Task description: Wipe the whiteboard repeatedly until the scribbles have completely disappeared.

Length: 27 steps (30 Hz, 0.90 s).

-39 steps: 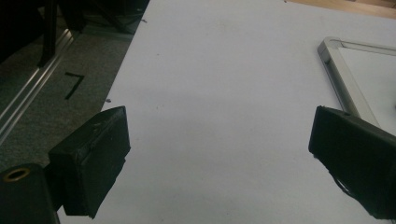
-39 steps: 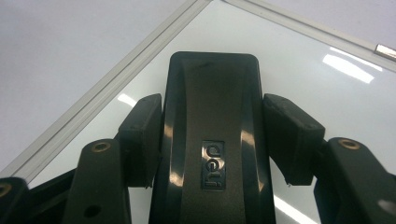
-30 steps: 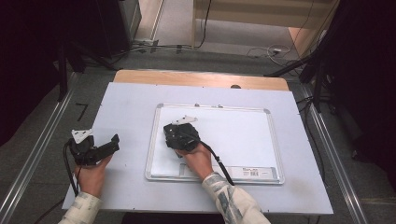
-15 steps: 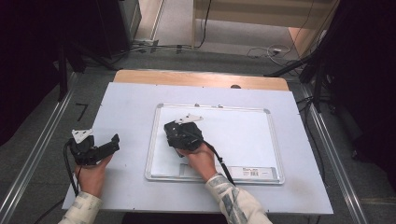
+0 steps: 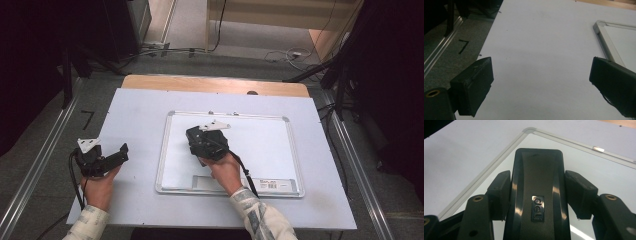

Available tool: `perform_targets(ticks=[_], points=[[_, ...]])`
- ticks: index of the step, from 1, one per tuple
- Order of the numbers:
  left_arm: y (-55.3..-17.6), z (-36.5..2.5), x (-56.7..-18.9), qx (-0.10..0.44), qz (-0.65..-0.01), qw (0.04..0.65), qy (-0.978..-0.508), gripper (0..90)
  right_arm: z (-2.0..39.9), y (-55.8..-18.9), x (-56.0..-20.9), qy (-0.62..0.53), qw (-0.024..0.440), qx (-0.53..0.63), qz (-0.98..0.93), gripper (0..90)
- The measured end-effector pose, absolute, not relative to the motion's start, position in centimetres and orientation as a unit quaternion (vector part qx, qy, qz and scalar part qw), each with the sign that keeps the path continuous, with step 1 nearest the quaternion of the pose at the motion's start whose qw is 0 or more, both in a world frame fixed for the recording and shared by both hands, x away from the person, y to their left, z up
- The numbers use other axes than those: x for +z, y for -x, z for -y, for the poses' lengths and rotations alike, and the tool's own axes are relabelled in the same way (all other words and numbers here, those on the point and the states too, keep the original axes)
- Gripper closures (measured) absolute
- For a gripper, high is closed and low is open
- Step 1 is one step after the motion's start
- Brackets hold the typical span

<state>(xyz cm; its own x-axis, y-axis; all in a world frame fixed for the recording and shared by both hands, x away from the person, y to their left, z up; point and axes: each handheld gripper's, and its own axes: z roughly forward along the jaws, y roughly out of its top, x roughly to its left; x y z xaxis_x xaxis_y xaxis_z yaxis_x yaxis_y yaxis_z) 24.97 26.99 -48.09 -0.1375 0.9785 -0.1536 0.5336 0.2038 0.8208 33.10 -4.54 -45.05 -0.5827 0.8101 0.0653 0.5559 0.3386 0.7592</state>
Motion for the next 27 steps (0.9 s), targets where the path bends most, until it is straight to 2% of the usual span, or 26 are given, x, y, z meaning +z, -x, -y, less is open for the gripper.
perform_targets(ticks=[12, 27], points=[[-25.0, -26.8, -48.1, 0.311, -0.688, 0.357, -0.550, 6.0, 7.8, -32.6, -44.5, -0.438, 0.180, 0.390, -0.790, 38.7], [-25.2, -26.5, -48.2, 0.313, -0.687, 0.352, -0.554, 6.0, 14.4, -33.1, -43.8, -0.481, 0.213, 0.380, -0.761, 38.6]])
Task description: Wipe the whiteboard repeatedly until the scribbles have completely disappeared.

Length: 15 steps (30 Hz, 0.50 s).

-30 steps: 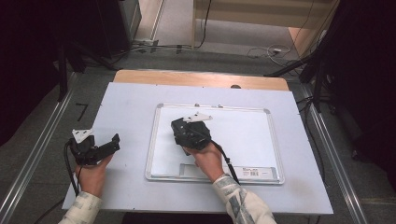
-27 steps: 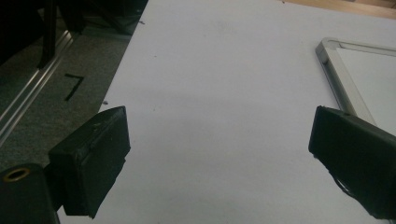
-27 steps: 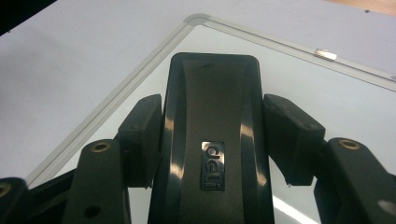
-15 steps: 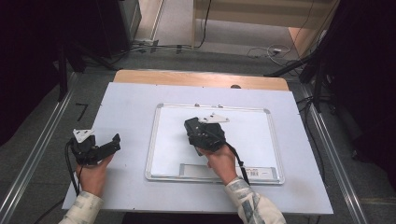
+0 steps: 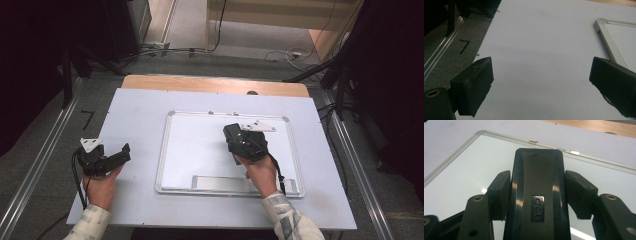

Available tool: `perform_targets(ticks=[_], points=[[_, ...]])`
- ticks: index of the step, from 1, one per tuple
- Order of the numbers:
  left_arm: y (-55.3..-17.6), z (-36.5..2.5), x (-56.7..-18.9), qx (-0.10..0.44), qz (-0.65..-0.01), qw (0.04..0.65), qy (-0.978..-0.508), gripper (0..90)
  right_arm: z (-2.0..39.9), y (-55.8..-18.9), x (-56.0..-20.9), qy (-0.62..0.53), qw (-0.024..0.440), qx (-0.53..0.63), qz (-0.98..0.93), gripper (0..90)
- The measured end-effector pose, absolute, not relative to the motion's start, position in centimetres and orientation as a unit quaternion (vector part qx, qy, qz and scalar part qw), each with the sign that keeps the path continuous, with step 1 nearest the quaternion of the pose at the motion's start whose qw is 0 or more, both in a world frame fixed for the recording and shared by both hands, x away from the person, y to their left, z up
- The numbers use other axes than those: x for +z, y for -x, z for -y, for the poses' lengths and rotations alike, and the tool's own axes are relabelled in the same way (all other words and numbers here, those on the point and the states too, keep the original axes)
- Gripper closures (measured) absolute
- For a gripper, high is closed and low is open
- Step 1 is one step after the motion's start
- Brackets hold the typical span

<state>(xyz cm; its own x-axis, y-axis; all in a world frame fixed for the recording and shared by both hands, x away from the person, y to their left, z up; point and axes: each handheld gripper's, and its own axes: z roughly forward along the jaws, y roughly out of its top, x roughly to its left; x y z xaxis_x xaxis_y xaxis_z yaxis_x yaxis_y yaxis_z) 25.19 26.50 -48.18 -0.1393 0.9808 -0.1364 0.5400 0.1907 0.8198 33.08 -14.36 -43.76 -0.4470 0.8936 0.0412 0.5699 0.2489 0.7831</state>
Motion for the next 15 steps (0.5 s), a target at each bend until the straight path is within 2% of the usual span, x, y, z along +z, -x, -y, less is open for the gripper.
perform_targets(ticks=[15], points=[[-25.3, -26.5, -48.3, 0.312, -0.689, 0.352, -0.552, 6.0, 18.6, -33.4, -43.5, -0.511, 0.236, 0.371, -0.739, 38.6]])
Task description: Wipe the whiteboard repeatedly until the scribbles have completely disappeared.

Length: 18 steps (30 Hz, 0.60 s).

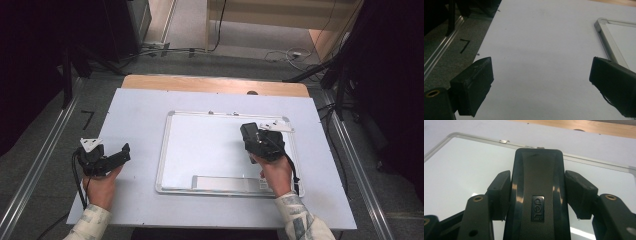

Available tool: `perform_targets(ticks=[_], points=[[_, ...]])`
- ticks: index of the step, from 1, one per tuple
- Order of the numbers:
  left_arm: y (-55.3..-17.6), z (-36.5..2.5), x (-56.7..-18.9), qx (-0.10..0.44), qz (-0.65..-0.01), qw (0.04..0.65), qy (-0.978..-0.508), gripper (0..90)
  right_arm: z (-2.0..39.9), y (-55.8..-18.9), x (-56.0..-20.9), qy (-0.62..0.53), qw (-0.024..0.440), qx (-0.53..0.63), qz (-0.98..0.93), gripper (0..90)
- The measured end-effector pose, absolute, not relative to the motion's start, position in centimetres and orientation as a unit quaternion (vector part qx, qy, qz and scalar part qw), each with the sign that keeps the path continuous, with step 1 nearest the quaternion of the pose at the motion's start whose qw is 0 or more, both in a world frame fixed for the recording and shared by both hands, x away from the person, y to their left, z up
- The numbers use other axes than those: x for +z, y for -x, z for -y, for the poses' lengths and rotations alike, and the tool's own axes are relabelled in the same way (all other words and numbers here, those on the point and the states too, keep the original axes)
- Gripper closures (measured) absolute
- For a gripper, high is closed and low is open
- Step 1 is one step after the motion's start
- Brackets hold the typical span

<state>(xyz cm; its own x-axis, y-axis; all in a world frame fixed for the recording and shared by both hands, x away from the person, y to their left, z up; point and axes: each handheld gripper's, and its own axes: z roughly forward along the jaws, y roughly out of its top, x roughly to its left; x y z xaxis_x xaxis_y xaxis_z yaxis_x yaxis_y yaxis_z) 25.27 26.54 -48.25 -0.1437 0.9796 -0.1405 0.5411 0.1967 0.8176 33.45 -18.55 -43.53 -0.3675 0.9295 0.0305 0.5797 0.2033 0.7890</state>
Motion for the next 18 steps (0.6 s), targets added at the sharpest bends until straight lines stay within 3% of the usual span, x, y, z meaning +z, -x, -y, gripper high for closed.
perform_targets(ticks=[18], points=[[-25.3, -26.5, -48.3, 0.313, -0.690, 0.352, -0.550, 6.0, 22.8, -34.2, -43.4, -0.549, 0.256, 0.356, -0.711, 38.6]])
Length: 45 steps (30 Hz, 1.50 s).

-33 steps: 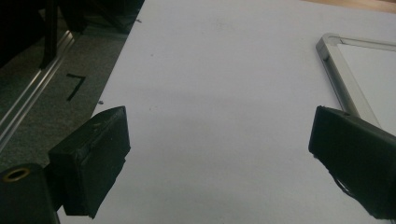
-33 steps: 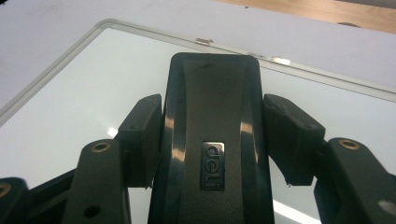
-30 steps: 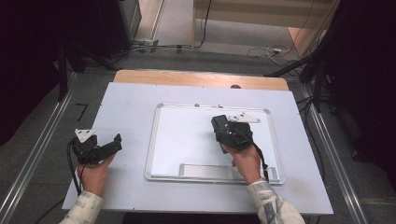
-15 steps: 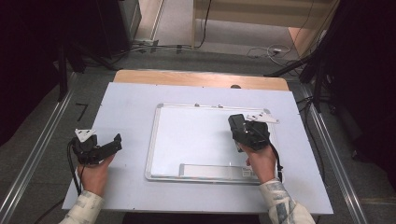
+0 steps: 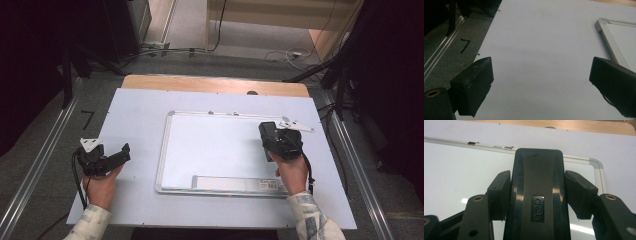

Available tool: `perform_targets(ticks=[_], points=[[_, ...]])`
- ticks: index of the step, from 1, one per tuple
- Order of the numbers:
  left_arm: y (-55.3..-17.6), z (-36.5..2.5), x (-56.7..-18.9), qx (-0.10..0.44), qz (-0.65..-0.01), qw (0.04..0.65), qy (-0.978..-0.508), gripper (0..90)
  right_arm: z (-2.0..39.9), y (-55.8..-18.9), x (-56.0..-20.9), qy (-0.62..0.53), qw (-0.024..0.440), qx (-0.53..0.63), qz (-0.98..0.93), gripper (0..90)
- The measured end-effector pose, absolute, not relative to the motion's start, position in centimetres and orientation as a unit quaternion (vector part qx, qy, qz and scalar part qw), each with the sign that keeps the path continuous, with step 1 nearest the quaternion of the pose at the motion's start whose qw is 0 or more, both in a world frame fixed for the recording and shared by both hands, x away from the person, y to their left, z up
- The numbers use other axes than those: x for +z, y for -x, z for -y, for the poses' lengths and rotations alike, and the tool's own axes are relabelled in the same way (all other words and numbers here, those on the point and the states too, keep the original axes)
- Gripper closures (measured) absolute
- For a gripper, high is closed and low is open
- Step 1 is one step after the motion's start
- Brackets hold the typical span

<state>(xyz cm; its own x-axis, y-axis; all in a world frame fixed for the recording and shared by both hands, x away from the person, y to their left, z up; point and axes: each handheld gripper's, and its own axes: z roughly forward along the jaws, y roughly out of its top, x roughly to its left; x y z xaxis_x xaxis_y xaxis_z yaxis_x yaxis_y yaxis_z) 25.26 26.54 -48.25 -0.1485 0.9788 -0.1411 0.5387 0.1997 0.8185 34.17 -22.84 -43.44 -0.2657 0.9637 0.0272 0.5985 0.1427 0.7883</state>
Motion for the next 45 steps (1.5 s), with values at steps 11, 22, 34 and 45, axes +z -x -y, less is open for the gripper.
perform_targets(ticks=[11, 22, 34, 45], points=[[-25.2, -26.5, -48.3, 0.313, -0.690, 0.351, -0.551, 6.0, 24.2, -34.6, -43.5, -0.564, 0.262, 0.353, -0.699, 38.6], [-25.3, -26.5, -48.3, 0.313, -0.689, 0.349, -0.553, 6.0, 25.3, -35.5, -44.1, -0.582, 0.266, 0.342, -0.689, 38.6], [-25.2, -26.5, -48.3, 0.312, -0.689, 0.350, -0.552, 6.0, 26.2, -37.7, -44.9, -0.608, 0.270, 0.328, -0.670, 38.6], [-25.3, -26.6, -48.4, 0.312, -0.691, 0.349, -0.551, 5.9, 26.5, -40.7, -46.1, -0.623, 0.269, 0.298, -0.671, 38.6]])
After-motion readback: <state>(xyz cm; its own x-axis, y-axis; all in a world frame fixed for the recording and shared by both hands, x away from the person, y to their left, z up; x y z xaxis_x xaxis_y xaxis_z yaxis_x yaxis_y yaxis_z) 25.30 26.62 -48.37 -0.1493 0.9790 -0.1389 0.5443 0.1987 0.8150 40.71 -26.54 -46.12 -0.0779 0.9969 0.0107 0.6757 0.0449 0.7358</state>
